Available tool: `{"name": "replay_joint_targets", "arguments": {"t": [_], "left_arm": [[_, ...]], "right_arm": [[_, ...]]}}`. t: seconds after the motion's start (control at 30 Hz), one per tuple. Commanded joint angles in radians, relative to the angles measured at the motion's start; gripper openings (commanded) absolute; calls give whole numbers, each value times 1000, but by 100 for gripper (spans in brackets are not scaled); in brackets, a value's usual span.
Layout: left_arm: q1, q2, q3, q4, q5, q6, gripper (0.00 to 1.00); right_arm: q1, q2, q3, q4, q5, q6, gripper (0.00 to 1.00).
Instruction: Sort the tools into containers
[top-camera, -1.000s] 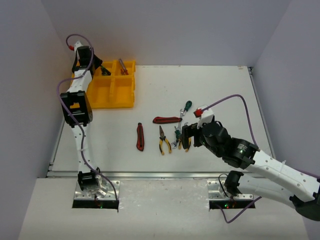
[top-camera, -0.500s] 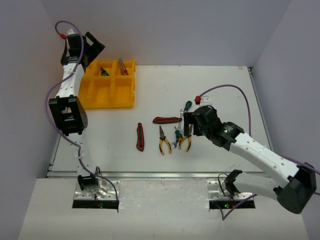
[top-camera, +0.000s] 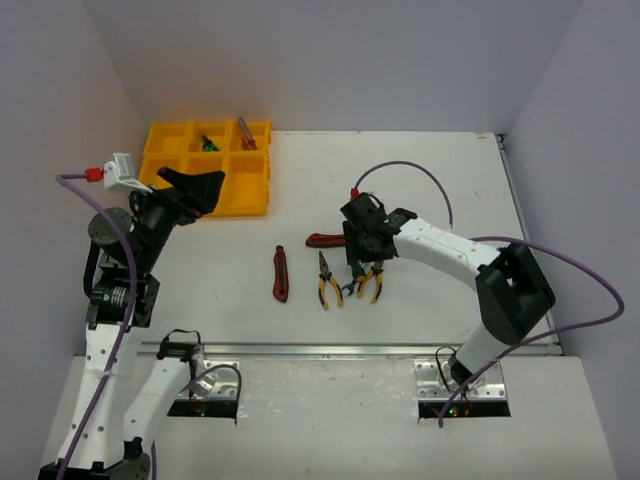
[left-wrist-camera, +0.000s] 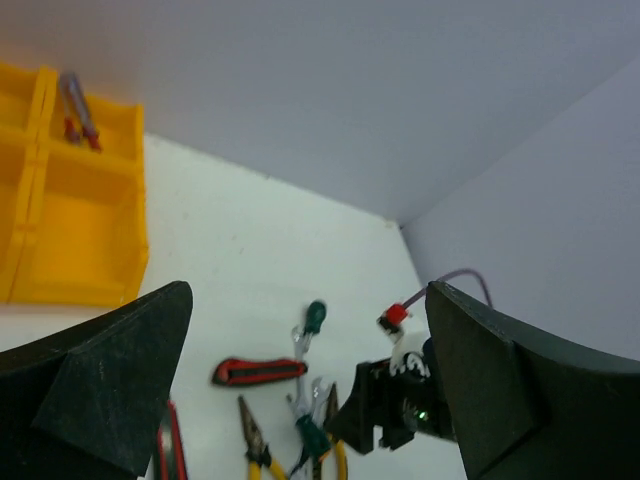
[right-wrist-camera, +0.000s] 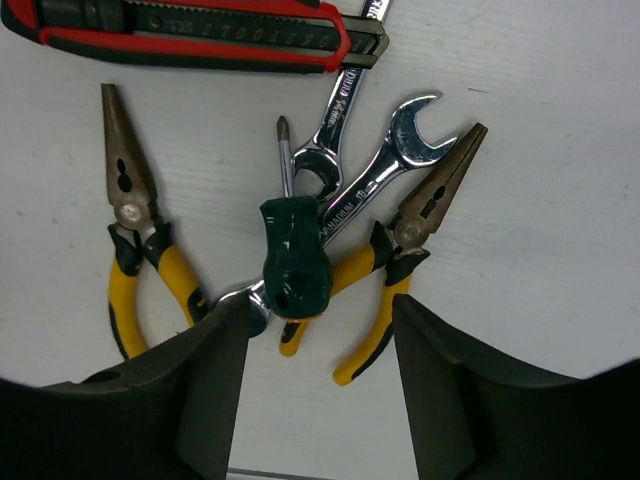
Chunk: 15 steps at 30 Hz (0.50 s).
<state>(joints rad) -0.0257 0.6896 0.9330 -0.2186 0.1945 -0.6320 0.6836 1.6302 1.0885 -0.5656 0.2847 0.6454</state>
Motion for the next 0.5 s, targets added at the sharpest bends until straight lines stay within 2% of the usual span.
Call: {"name": "replay_joint_targets", "arguments": {"t": [0.0, 0.1, 0.3, 0.37, 0.47], "left_arm": [[-2, -12, -61, -200, 45, 144, 100], [-2, -32, -108, -245, -12, 222, 100], [-2, -6, -191, -219, 5, 236, 100], [-2, 11, -189, -216, 22, 244, 100], [-2, 16, -196, -212, 38, 244, 100]], "right_arm": [[-4, 62, 19, -22, -47, -102, 55], [-4, 126, 17, -12, -58, -113, 54], [-6, 196, 9, 32, -112, -116, 47], [-5, 201, 2, 56, -118, -125, 42], [-6, 196, -9, 70, -113, -135, 29]]}}
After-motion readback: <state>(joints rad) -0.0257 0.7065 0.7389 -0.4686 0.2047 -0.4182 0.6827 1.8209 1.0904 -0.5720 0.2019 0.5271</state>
